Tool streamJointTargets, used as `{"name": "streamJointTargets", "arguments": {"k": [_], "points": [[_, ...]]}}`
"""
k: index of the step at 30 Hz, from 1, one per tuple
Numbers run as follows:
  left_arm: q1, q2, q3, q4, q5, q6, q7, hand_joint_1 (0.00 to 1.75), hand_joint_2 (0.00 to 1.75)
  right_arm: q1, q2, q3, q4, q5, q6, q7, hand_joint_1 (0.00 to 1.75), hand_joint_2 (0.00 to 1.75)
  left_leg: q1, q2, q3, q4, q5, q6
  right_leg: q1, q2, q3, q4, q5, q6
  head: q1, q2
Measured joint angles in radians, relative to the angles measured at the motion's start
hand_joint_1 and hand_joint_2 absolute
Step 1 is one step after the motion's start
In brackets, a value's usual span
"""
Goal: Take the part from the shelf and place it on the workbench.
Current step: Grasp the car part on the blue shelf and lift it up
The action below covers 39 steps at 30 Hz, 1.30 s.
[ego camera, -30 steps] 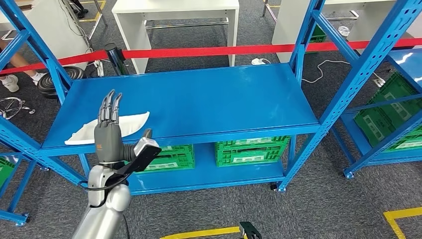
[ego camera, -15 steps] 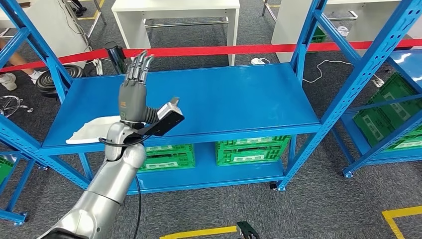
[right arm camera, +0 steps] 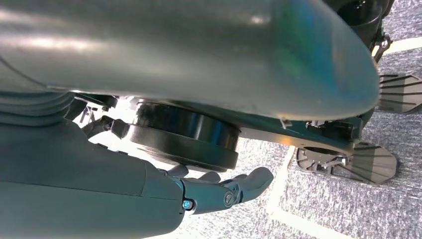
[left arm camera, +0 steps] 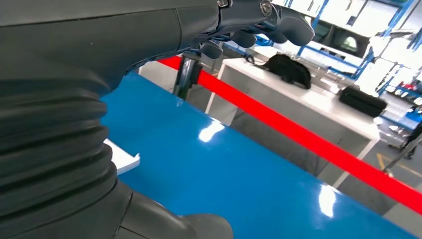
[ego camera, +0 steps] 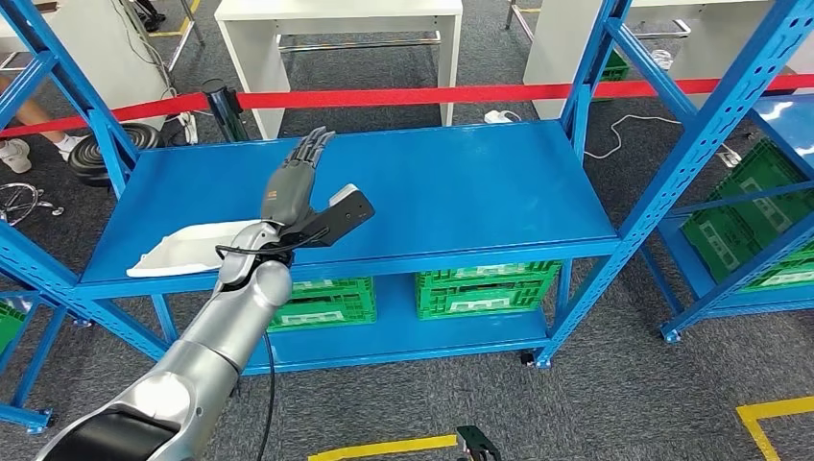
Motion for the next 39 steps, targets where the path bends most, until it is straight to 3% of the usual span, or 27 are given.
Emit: {"name": "streamJointTargets", "arguments": {"k": [6,22,39], "points": [[-0.001,0.022,0.000,0.035,-0.006,-0.021,0.085,0.00,1.75,0.000,0.000,0.001,0.000,0.001,0.000,0.000,0.00,0.00,0.000,0.000,0.000,0.000,0.000,0.000,0.000,0.000,0.000,0.000,0.000,0.000,0.000,0.000],[0.003,0.070,0.002,0.073,-0.004,-0.018,0.129,0.00,1.75,-0.001,0.000,0.003,0.000,0.001,-0.002,0.000,0.00,0.00,0.000,0.000,-0.001,0.000,0.000,0.000,0.000,0.000,0.000,0.000,0.000,0.001,0.000,0.000],[0.076,0.214,0.093,0.107,0.039,-0.010,0.200,0.00,1.75,-0.001,-0.008,0.003,0.000,-0.023,-0.033,0.002,0.00,0.00,0.000,0.000,-0.002,0.000,0.001,0.000,0.000,0.000,-0.001,0.001,0.000,0.000,0.000,0.000]]}}
